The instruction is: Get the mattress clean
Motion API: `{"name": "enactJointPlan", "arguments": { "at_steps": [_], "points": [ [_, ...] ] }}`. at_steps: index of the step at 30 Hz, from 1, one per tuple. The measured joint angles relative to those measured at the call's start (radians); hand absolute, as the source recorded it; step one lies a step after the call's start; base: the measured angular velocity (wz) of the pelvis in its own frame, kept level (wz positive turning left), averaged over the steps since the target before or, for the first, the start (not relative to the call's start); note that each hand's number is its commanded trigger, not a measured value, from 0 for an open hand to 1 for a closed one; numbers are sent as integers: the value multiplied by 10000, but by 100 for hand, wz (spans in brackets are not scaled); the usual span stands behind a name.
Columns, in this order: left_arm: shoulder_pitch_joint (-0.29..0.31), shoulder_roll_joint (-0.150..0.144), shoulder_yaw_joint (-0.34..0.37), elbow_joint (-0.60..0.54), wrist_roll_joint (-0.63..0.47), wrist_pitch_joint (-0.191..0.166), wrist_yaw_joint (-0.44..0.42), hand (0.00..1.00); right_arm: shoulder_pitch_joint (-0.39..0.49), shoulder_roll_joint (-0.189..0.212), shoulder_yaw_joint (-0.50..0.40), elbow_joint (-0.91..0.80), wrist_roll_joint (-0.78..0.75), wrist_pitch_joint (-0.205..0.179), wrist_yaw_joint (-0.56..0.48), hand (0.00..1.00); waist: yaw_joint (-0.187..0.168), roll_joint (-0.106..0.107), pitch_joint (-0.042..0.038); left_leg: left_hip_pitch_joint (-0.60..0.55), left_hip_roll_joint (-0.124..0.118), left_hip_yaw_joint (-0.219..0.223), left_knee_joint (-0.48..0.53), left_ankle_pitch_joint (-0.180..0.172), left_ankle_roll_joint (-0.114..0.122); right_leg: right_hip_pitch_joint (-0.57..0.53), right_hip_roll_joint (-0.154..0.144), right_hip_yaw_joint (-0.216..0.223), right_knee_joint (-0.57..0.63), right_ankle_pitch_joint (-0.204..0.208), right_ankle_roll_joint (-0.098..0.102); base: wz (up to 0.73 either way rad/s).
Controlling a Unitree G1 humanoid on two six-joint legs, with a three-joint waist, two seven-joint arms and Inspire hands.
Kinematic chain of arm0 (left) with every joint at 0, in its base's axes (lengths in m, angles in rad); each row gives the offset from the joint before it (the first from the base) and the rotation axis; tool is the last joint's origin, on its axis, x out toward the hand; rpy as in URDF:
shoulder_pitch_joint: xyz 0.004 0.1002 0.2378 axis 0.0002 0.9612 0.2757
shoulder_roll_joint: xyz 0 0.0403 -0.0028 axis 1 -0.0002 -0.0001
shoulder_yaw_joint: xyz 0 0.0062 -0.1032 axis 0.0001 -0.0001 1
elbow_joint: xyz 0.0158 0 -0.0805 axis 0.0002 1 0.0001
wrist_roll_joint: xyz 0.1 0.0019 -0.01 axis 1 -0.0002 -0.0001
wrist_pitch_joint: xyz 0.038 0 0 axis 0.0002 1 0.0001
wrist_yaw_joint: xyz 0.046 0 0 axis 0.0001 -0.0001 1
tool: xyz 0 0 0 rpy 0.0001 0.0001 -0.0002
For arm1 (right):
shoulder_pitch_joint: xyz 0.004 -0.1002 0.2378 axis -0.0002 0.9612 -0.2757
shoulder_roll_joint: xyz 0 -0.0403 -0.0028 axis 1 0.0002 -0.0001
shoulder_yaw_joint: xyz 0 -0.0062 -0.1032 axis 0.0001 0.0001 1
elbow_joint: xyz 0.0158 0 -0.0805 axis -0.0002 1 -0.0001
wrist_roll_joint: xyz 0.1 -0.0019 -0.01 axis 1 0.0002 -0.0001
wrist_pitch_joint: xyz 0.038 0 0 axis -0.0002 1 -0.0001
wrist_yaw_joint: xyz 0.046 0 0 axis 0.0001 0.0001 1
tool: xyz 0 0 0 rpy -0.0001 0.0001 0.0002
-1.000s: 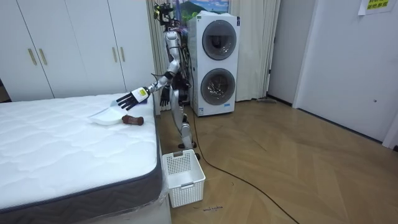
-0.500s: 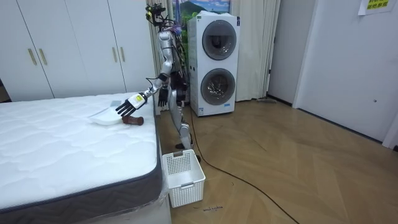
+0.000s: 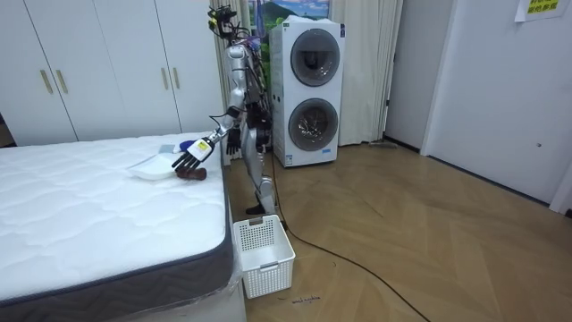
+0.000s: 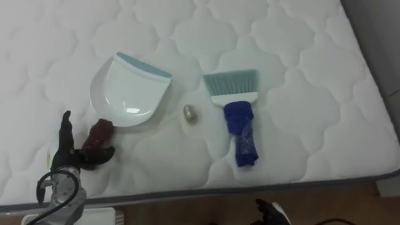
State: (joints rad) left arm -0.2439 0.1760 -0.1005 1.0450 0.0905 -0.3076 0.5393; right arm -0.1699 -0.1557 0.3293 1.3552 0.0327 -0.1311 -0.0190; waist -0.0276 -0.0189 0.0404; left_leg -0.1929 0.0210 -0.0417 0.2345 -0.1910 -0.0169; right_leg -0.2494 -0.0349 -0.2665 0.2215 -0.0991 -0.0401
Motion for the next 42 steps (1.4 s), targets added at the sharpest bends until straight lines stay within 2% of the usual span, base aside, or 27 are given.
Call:
{"name": "enactJointPlan", "arguments": {
  "at_steps": [6,11,22,30,33,38,42],
  "points": [
    [-94,-6,8,187,-6,11,0,0,-53,-38,24,14,424,18,23,0,-110,-6,5,-569,53,159,423,12,19,-486,-7,23,277,33,-92,1],
    [-537,0,12,452,-6,13,6,0,-82,-39,23,-15,938,-13,-4,0,-192,-73,77,-933,25,333,795,11,19,-891,-154,140,687,-89,-131,-4],
    [-844,28,11,453,-3,13,47,0,-206,-56,25,-17,1325,-37,-79,0,-232,-53,123,-1446,28,376,1250,9,16,-1381,-238,127,1123,-137,-216,0],
    [-1248,83,9,452,-3,5,442,0,-274,-55,29,-16,1328,-97,-153,0,-304,-22,157,-1656,25,423,1438,8,16,-1542,-265,136,1256,-153,-225,2],
    [-1306,141,10,451,5,3,574,0,-276,-55,29,-19,1320,-107,-227,0,-297,-1,170,-1717,26,424,1469,8,16,-1577,-267,127,1265,-154,-225,0],
    [-1357,411,10,450,2,-8,864,0,-319,-68,28,-26,1317,-219,-267,0,-347,3,172,-1993,22,447,1626,8,16,-1814,-313,80,1400,-160,-239,0],
    [-1358,478,12,449,-2,-32,928,0,-357,-67,44,-3,1312,-221,-263,0,-355,9,176,-1995,22,489,1625,9,17,-1814,-327,70,1415,-170,-231,0]
  ]
}}
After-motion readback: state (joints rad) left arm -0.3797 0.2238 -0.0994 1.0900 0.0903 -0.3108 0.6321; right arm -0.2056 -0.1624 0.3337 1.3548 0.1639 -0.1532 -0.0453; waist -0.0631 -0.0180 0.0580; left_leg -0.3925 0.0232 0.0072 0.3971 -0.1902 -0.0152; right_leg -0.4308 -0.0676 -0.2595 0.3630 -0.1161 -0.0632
